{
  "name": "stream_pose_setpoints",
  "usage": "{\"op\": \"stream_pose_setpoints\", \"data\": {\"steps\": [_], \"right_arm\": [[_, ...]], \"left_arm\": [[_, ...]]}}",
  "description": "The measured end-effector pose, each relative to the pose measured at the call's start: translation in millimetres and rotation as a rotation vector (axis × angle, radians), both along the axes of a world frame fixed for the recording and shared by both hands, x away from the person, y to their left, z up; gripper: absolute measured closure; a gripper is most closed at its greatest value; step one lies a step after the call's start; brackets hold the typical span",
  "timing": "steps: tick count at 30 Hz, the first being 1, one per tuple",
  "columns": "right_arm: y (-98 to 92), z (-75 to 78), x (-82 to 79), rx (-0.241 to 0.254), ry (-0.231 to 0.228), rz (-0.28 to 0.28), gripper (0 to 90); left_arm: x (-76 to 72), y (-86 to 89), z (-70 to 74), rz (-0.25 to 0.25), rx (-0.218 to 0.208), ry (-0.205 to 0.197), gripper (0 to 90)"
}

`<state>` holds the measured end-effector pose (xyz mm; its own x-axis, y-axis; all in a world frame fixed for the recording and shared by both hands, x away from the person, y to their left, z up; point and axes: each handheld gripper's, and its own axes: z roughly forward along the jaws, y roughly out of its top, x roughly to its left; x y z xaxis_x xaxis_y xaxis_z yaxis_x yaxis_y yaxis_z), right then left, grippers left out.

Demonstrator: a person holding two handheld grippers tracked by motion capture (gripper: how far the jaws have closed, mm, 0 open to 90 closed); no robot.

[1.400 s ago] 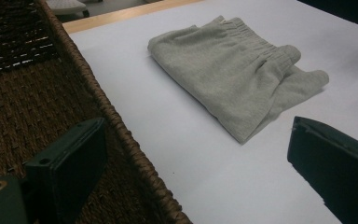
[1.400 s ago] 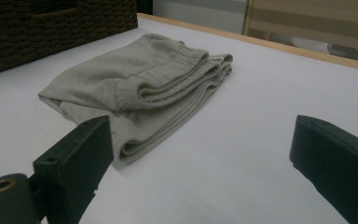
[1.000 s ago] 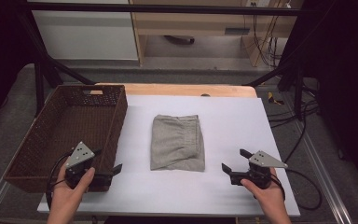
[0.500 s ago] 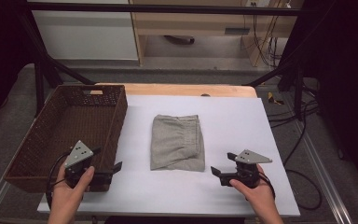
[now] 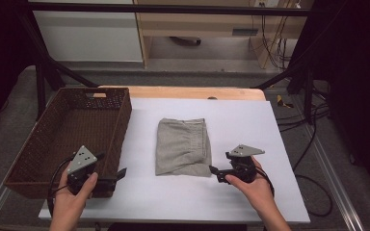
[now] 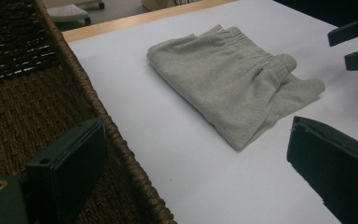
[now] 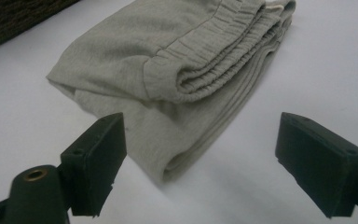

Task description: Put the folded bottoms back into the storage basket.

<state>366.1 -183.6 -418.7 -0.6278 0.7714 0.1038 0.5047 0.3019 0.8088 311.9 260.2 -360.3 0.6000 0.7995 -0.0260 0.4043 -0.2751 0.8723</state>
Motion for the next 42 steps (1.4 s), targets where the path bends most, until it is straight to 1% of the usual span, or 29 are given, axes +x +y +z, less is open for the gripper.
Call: {"op": "stream_pose_setpoints", "data": {"steps": [2, 3, 4, 5, 6, 8, 9, 11, 13, 14, 20, 24, 26, 29, 30, 31, 34, 36, 37, 41, 42], "right_arm": [[2.8, -4.3, 4.0, 0.015, 0.012, -0.012, 18.6], [3.9, -6.2, 4.1, 0.014, 0.01, -0.017, 20.2], [4.3, -8.3, 3.8, 0.003, 0.001, -0.02, 21.5], [5.0, -9.9, 3.2, -0.001, -0.001, -0.022, 23.8], [5.5, -11.3, 2.1, 0.004, 0.005, -0.021, 25.7], [6.1, -13.0, 1.2, 0.009, 0.01, -0.022, 26.4], [7.3, -14.8, 0.4, 0.004, 0.014, -0.018, 26.8], [11.8, -20.0, -1.3, -0.022, 0.023, -0.003, 27.5], [13.2, -21.7, -1.3, -0.029, 0.029, -0.001, 27.6], [16.8, -25.6, -0.6, -0.047, 0.038, 0.012, 27.4], [29.3, -33.9, 2.4, -0.099, 0.044, 0.034, 26.4], [34.6, -36.0, 3.7, -0.108, 0.045, 0.047, 26.7], [37.4, -36.8, 4.3, -0.11, 0.043, 0.054, 28.9], [43.2, -38.5, 4.5, -0.134, 0.033, 0.073, 33.4], [43.2, -38.5, 4.5, -0.134, 0.033, 0.073, 33.4], [46.3, -38.5, 3.3, -0.163, 0.013, 0.077, 39.4], [45.6, -37.9, 1.6, -0.175, -0.009, 0.078, 53.7], [43.8, -37.9, 1.1, -0.173, -0.015, 0.073, 61.3], [43.2, -37.8, 0.6, -0.175, -0.017, 0.08, 65.9], [42.8, -38.1, -0.5, -0.185, -0.037, 0.083, 78.0], [41.9, -37.8, -0.4, -0.185, -0.034, 0.084, 79.9]], "left_arm": [[0.0, -0.1, -0.1, 0.0, 0.0, 0.0, 5.3], [-0.6, 0.5, 0.2, 0.002, -0.004, -0.003, 5.3], [-0.6, 0.5, 0.2, 0.002, -0.004, -0.003, 5.3], [-0.9, 2.1, 1.0, 0.011, -0.015, -0.005, 5.3], [-1.0, 2.5, 1.5, 0.01, -0.014, -0.006, 5.3], [-1.0, 2.5, 1.9, 0.01, -0.014, -0.01, 5.3], [-0.9, 1.9, 2.1, 0.012, -0.019, -0.013, 5.4], [-1.0, 0.6, 1.9, 0.009, -0.017, -0.014, 5.4], [-1.2, 0.3, 1.8, 0.008, -0.014, -0.013, 5.4], [-1.4, 0.0, 1.9, 0.008, -0.014, -0.013, 5.4], [-1.5, -1.2, 1.8, 0.005, -0.016, -0.012, 5.4], [-1.3, -2.4, 1.6, 0.001, -0.014, -0.012, 5.4], [-1.2, -2.6, 1.7, 0.001, -0.015, -0.012, 5.4], [-1.8, -2.8, 1.9, 0.0, -0.019, -0.014, 5.4], [-1.8, -2.8, 1.9, 0.0, -0.019, -0.014, 5.4], [-1.9, -2.3, 2.1, 0.001, -0.019, -0.015, 5.4], [-1.8, -2.1, 2.1, 0.001, -0.017, -0.014, 5.4], [-1.8, -2.3, 2.0, 0.001, -0.017, -0.014, 5.4], [-1.9, -2.4, 2.0, 0.001, -0.018, -0.013, 5.4], [-2.0, -2.3, 2.0, 0.0, -0.015, -0.013, 5.4], [-2.0, -2.2, 2.0, 0.0, -0.015, -0.013, 5.4]]}}
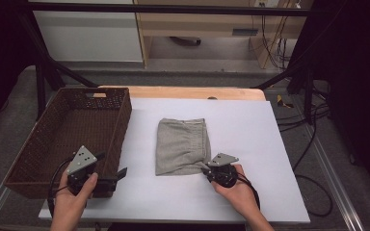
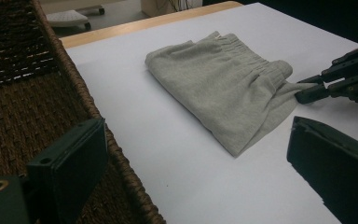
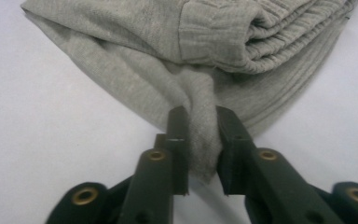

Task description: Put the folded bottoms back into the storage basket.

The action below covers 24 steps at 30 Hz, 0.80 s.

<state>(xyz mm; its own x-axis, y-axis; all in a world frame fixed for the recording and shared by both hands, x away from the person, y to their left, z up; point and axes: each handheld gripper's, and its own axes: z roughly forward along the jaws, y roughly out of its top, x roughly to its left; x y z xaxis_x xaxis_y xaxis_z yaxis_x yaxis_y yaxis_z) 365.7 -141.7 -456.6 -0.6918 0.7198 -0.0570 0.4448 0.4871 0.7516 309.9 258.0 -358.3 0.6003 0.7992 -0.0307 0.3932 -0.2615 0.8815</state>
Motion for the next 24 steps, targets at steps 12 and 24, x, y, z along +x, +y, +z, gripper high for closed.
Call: {"op": "stream_pose_setpoints", "data": {"steps": [12, 24], "right_arm": [[-9.5, 1.8, -8.3, 0.057, 0.054, 0.025, 84.2], [-26.6, 9.8, -43.3, 0.039, 0.101, 0.062, 84.0]], "left_arm": [[-1.7, 0.9, 1.2, -0.002, -0.003, -0.004, 5.4], [-3.4, -0.6, 2.9, -0.008, -0.003, -0.002, 5.3]]}}
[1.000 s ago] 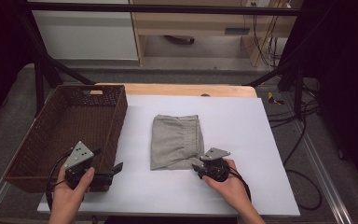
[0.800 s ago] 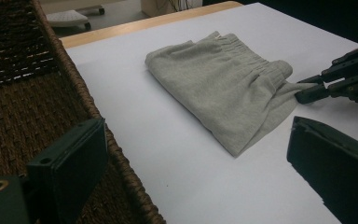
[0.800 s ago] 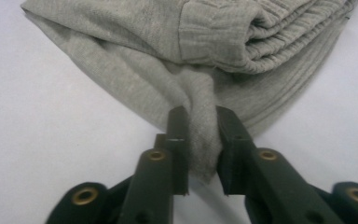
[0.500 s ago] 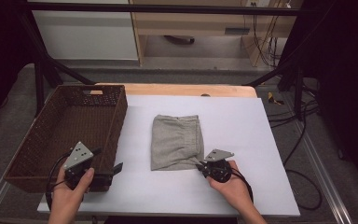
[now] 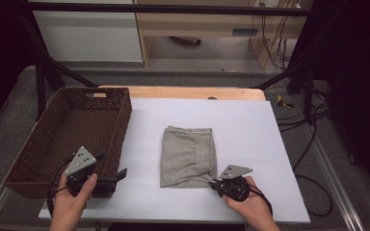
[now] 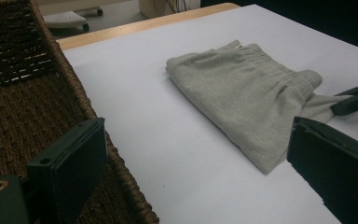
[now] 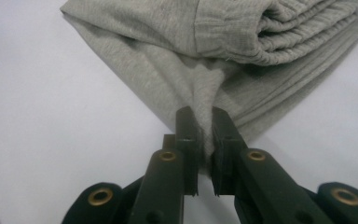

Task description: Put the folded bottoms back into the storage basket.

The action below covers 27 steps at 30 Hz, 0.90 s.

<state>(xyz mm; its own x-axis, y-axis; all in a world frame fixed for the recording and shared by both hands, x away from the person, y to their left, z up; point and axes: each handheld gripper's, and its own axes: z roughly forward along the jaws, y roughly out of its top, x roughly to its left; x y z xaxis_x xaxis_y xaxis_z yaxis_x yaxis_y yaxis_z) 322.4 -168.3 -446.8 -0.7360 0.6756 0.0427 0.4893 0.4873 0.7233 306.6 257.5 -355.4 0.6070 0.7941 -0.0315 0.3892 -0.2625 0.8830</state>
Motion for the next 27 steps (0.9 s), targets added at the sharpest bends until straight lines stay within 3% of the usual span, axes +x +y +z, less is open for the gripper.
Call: {"op": "stream_pose_setpoints", "data": {"steps": [9, 20, 24, 27], "right_arm": [[-11.1, 2.7, -22.2, -0.004, 0.005, 0.027, 83.9], [-20.0, 0.1, -29.0, 0.012, 0.005, 0.031, 82.2], [-19.5, -0.3, -29.9, 0.005, -0.002, 0.017, 73.6], [-19.6, -1.0, -27.9, 0.012, 0.002, -0.008, 60.0]], "left_arm": [[-2.3, -1.6, 4.7, -0.006, -0.009, -0.005, 5.3], [-4.4, -2.0, 8.4, -0.007, -0.011, -0.018, 5.3], [-4.7, -3.2, 9.4, -0.01, -0.008, -0.02, 5.3], [-4.8, -4.5, 9.1, -0.011, -0.006, -0.019, 5.3]]}}
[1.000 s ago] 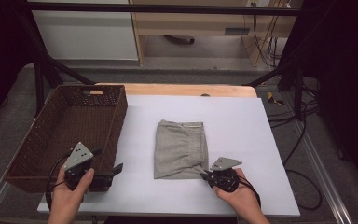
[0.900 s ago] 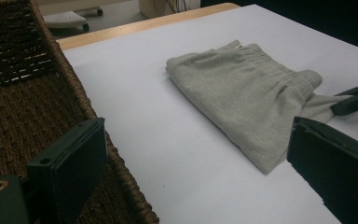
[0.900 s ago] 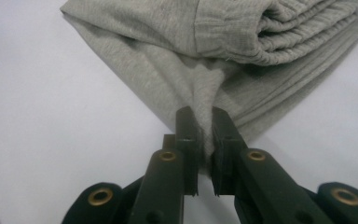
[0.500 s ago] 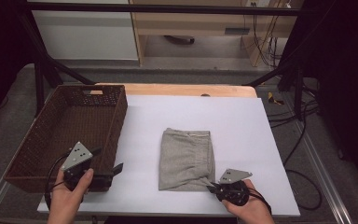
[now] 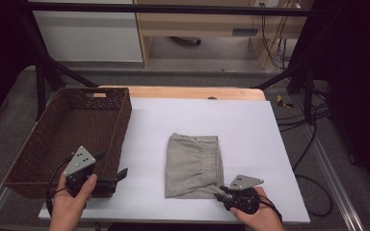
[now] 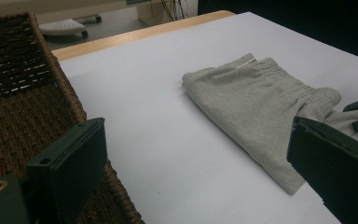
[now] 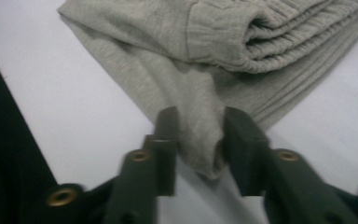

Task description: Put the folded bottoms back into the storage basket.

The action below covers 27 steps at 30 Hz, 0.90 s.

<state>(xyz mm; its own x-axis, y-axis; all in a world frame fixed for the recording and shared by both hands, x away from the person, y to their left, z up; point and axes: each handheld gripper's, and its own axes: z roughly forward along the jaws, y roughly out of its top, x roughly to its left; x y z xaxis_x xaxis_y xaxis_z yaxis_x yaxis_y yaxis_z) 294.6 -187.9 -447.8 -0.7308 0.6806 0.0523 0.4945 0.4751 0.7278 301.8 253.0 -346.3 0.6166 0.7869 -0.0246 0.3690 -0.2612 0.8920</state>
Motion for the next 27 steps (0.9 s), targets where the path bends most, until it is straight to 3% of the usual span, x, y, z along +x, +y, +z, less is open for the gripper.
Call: {"op": "stream_pose_setpoints", "data": {"steps": [3, 5, 13, 27], "right_arm": [[2.2, -0.5, 1.6, 0.003, 0.009, -0.017, 51.4], [6.1, -1.9, 2.3, -0.027, 0.014, -0.019, 49.0], [11.5, -3.0, 4.6, -0.059, -0.001, -0.027, 56.0], [11.5, -3.7, 2.3, -0.071, -0.018, -0.019, 55.3]], "left_arm": [[0.0, -1.8, -0.1, -0.001, 0.004, 0.0, 5.3], [-0.2, -4.0, 0.0, -0.006, 0.004, 0.001, 5.3], [0.8, -13.5, 1.8, -0.018, 0.023, 0.008, 5.4], [8.7, -39.0, 14.0, -0.069, -0.009, 0.025, 5.5]]}}
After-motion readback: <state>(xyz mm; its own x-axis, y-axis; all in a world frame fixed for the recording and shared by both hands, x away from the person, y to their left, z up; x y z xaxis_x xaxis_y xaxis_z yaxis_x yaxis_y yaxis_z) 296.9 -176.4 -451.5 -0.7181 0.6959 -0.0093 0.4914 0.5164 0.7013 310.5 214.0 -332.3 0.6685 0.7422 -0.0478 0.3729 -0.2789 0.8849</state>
